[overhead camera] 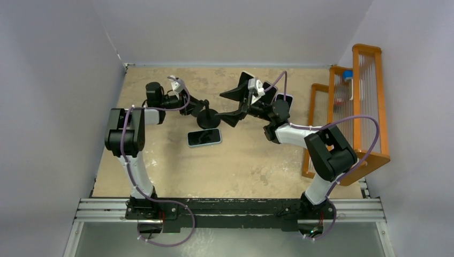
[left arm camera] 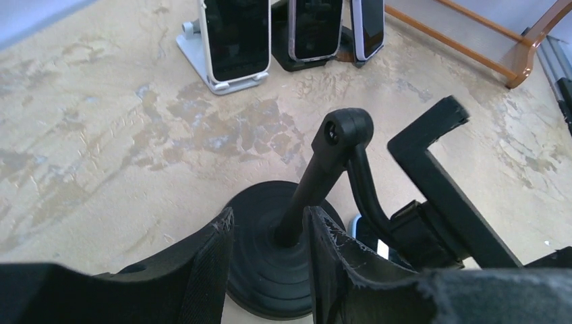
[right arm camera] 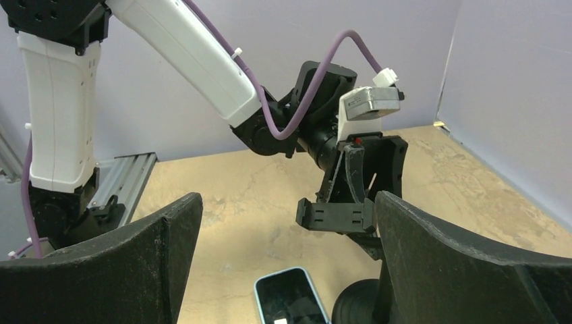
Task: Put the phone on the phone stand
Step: Adjust the phone stand at the center of the board.
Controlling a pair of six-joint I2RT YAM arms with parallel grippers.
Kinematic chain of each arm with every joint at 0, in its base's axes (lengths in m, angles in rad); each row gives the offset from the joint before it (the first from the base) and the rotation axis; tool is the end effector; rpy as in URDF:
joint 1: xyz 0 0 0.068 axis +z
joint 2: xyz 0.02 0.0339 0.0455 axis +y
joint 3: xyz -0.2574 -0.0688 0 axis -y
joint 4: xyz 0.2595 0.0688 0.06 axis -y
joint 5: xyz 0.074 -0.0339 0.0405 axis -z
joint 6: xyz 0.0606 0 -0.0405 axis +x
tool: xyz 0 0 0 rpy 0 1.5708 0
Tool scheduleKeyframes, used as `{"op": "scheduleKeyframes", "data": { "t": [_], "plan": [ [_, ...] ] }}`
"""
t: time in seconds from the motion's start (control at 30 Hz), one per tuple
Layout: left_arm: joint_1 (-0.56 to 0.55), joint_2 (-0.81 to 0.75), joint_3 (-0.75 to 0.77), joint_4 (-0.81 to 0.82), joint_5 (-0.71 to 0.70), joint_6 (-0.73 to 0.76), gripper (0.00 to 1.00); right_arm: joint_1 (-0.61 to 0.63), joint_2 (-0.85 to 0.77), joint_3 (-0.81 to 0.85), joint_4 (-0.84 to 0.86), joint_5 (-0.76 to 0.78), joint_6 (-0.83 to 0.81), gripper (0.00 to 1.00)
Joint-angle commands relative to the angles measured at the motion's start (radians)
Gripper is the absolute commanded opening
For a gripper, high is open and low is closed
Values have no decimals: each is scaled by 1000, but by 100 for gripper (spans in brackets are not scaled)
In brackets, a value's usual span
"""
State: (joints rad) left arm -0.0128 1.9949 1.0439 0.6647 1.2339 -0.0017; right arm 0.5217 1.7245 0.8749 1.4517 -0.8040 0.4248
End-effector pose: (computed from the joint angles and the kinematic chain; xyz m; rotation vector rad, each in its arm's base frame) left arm 0.4149 -0.0625 0.1452 0.8524 1.5851 -1.1363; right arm 0.3003 0.2229 0.2783 -0.8356 0.9373 1.2156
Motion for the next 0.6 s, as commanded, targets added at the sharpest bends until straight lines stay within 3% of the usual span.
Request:
{"op": "scheduleKeyframes", "data": {
  "t": [0.0, 0.17, 0.57],
  "plan": [
    [-10, -23, -16, 118, 40, 41, 41, 1, -50, 10, 53, -13, -2, 99],
    [-36, 43, -11, 314, 87, -43, 43, 1, -57, 7, 35, -12, -6, 99],
    [-102, 177, 134, 331, 269, -148, 45, 2, -54, 13, -4, -9, -30, 99]
  ]
}}
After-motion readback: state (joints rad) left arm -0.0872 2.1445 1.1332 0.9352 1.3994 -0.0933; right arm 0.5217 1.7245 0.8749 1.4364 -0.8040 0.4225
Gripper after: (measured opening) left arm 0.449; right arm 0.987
